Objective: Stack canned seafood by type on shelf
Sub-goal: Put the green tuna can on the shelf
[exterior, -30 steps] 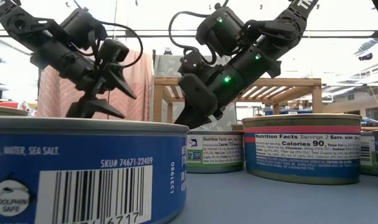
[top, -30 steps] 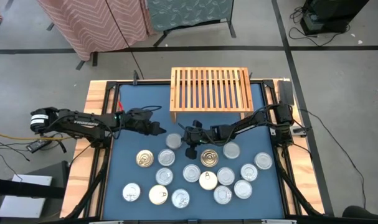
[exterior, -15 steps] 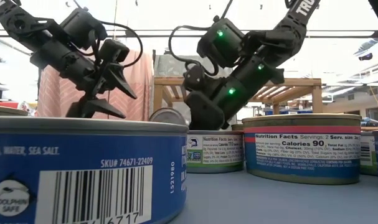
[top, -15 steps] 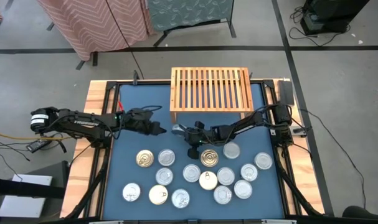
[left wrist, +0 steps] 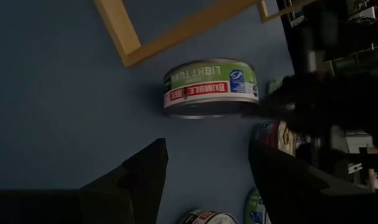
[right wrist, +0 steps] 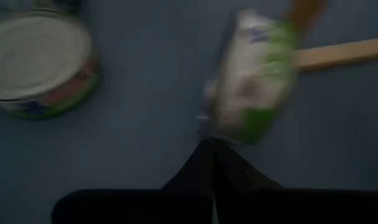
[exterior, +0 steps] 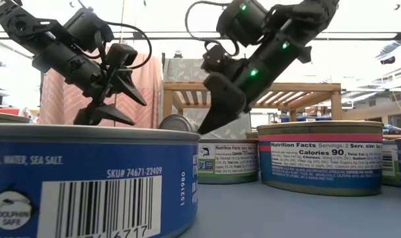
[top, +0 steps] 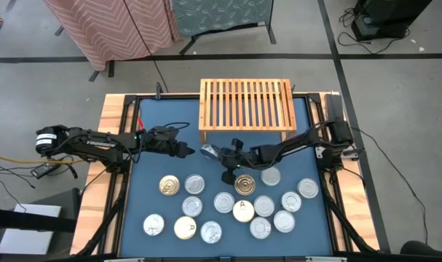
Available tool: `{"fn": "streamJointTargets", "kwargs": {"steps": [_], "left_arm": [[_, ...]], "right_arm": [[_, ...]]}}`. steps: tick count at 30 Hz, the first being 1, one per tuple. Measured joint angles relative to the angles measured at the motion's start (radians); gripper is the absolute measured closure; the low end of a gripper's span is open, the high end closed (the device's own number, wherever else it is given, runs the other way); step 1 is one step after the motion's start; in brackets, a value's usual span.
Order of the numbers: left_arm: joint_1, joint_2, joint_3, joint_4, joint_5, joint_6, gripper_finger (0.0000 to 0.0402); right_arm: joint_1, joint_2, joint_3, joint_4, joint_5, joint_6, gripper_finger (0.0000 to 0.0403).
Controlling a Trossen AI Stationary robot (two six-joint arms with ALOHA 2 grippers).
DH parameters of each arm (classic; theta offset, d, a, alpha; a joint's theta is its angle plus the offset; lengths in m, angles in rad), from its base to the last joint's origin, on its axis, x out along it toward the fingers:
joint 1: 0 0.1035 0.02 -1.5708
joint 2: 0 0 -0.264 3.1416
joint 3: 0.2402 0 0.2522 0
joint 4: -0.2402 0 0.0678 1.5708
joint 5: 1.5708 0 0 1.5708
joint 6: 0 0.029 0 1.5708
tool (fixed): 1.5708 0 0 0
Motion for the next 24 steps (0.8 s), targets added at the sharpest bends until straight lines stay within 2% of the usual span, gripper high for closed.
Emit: {"fn": "streamJointTargets", "kwargs": {"steps": [3,5,7,10,14,24], "left_arm": [[0.0,0.0,0.0,0.0,-0.001,0.003,0.0171],[0.0,0.0,0.0,0.013,-0.006,0.019,0.0171],[0.0,0.0,0.0,0.045,-0.003,0.046,0.0171],[0.0,0.0,0.0,0.075,0.008,0.072,0.0171],[0.0,0.0,0.0,0.085,0.013,0.077,0.0171],[0.0,0.0,0.0,0.086,0.016,0.077,0.0171]], "right_arm": [[0.001,-0.04,0.001,-0.068,0.113,-0.007,0.0403],[-0.018,-0.046,0.002,-0.085,0.136,-0.036,0.0403],[-0.04,-0.036,0.002,-0.07,0.135,-0.082,0.0403],[-0.069,-0.013,0.002,-0.011,0.075,-0.143,0.0403],[-0.085,-0.003,0.001,0.016,0.052,-0.16,0.0403],[-0.041,-0.01,0.002,0.017,0.001,-0.166,0.0403]]}}
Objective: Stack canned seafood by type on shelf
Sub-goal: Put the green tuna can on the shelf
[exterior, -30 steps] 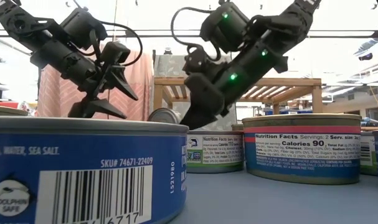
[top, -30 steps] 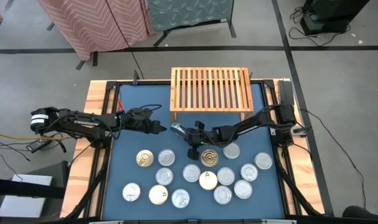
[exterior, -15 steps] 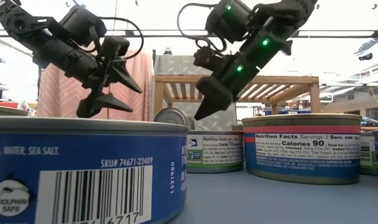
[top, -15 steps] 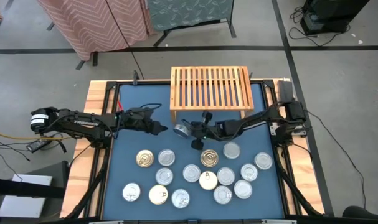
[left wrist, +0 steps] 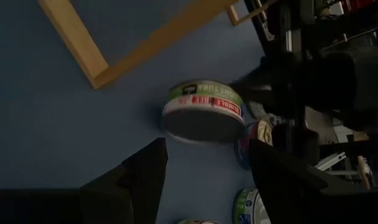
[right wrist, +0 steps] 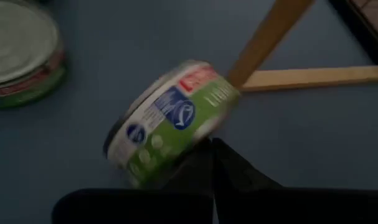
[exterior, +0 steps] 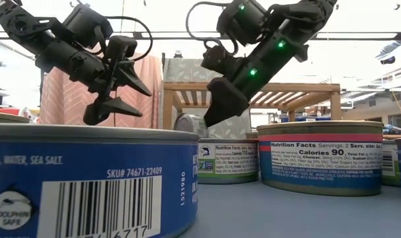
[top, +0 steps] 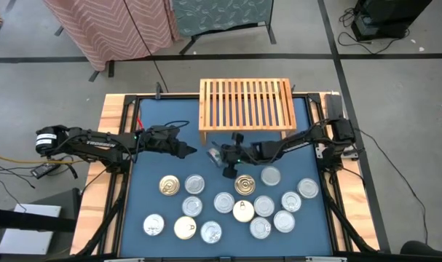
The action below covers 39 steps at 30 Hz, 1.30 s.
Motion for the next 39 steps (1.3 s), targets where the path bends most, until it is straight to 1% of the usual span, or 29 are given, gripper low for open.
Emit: {"fn": "streamJointTargets", "kwargs": {"steps": [4,9,10,15,21,24,30,34,39], "left_arm": [[0.0,0.0,0.0,0.004,-0.002,0.0,0.0171],[-0.004,0.0,0.0,0.03,0.033,-0.006,0.0171],[-0.01,0.0,0.0,0.037,0.034,-0.027,0.0171],[-0.052,0.0,0.0,0.076,0.034,-0.033,0.0172],[-0.084,0.0,0.0,0.067,0.026,-0.063,0.0172],[-0.096,0.0,0.0,0.068,0.011,-0.088,0.0172],[-0.127,0.0,0.0,0.072,-0.012,-0.137,0.0172],[-0.157,0.0,0.0,0.077,-0.054,-0.168,0.0172],[-0.181,0.0,0.0,0.076,-0.111,-0.186,0.0172]], "right_arm": [[0.02,0.0,0.0,0.003,-0.008,-0.018,0.0403],[0.034,0.0,0.0,0.023,-0.031,-0.014,0.0403],[0.036,0.0,0.0,0.036,-0.04,-0.014,0.0403],[0.048,-0.002,0.0,0.055,-0.049,-0.01,0.0403],[0.055,-0.002,0.0,0.077,-0.143,-0.012,0.0403],[0.06,-0.002,0.0,0.077,-0.144,-0.013,0.0403],[0.069,-0.001,0.0,0.079,-0.18,-0.004,0.0403],[0.066,0.005,0.0,0.113,-0.244,-0.019,0.0403],[0.055,0.005,0.001,0.138,-0.243,-0.043,0.0403]]}}
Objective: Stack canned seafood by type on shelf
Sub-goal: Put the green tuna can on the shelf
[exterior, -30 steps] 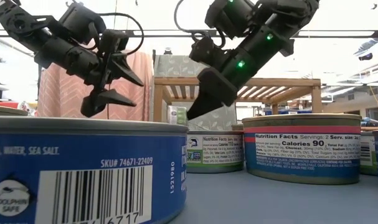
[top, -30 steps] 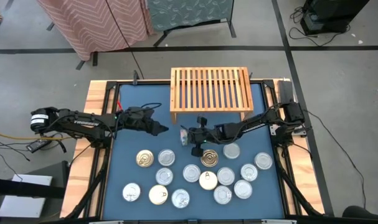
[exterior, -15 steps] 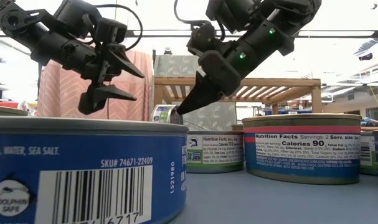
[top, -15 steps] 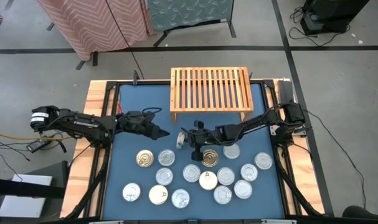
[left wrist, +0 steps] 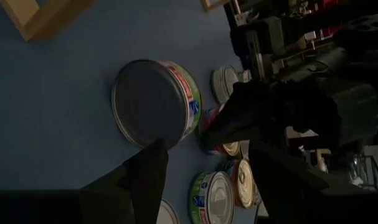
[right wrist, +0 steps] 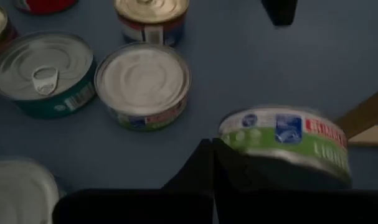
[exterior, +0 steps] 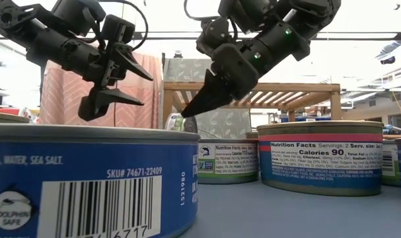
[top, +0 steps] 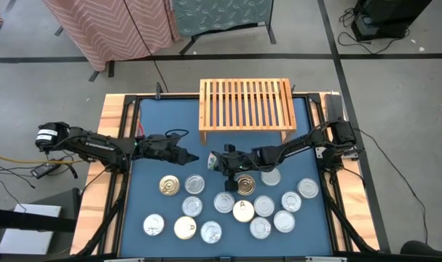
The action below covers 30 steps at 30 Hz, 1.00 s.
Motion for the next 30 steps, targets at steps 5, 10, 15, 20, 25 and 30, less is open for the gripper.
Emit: {"fn": "streamJointTargets", "kwargs": {"steps": [5,10,15,20,25,30], "left_arm": [[-0.016,0.0,0.0,-0.001,-0.027,-0.017,0.0172],[-0.033,0.0,0.0,-0.002,-0.046,-0.022,0.0172],[-0.036,0.0,0.0,-0.005,-0.089,-0.027,0.0172],[-0.036,0.0,0.0,-0.001,-0.101,-0.032,0.0172],[-0.044,0.0,0.0,0.0,-0.096,-0.047,0.0172],[-0.056,0.0,0.0,-0.017,-0.114,-0.008,0.0172]], "right_arm": [[-0.003,-0.016,0.0,-0.066,0.088,0.004,0.0403],[0.022,-0.064,0.001,-0.183,0.354,-0.004,0.0403],[-0.014,-0.013,0.0,-0.19,0.336,0.0,0.0403],[-0.032,0.064,0.0,-0.067,0.357,-0.036,0.0403],[-0.036,0.083,0.037,-0.028,0.212,-0.081,0.0403],[-0.007,0.083,0.068,0.003,0.149,-0.107,0.0403]]}}
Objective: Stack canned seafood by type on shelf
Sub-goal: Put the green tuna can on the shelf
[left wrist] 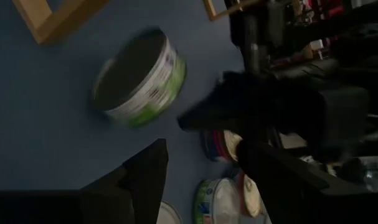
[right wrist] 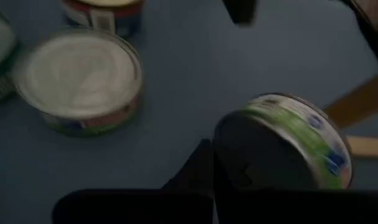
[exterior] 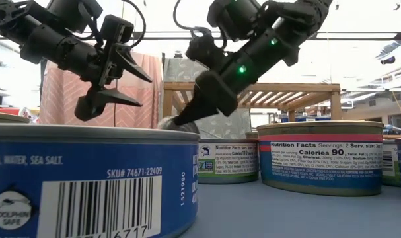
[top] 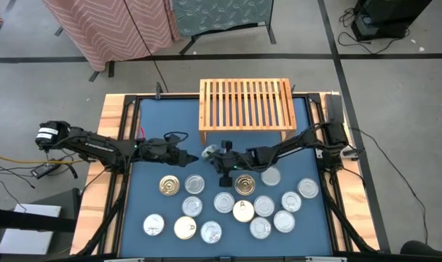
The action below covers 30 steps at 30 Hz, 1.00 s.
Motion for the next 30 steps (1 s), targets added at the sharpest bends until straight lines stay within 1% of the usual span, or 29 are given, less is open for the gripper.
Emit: {"fn": "streamJointTargets", "kwargs": {"steps": [2,7,10,14,19,23,27,30], "left_arm": [[0.0,0.0,0.0,0.0,-0.024,0.027,0.0172],[0.0,0.0,0.0,0.008,-0.066,0.069,0.0172],[0.0,0.001,0.0,0.007,-0.067,0.135,0.0172],[0.0,0.001,0.0,-0.037,-0.067,0.194,0.0172],[0.001,0.0,0.0,-0.079,-0.023,0.455,0.0172],[0.001,0.0,0.0,-0.079,-0.02,0.64,0.0172],[0.001,0.0,0.0,-0.067,-0.023,0.756,0.0172],[0.002,0.0,0.017,-0.068,-0.049,0.83,0.0172]], "right_arm": [[0.01,-0.006,0.016,-0.01,0.009,-0.007,0.0403],[0.044,-0.036,0.047,-0.067,0.093,-0.01,0.0403],[0.055,-0.057,0.048,-0.103,0.128,-0.01,0.0403],[0.056,-0.063,0.049,-0.104,0.133,-0.01,0.0403],[0.046,-0.062,0.049,-0.103,0.13,0.003,0.0403],[0.043,-0.062,0.049,-0.104,0.122,0.023,0.0403],[0.042,-0.062,0.049,-0.116,0.101,0.046,0.0403],[0.03,-0.056,0.038,-0.114,0.101,0.049,0.0403]]}}
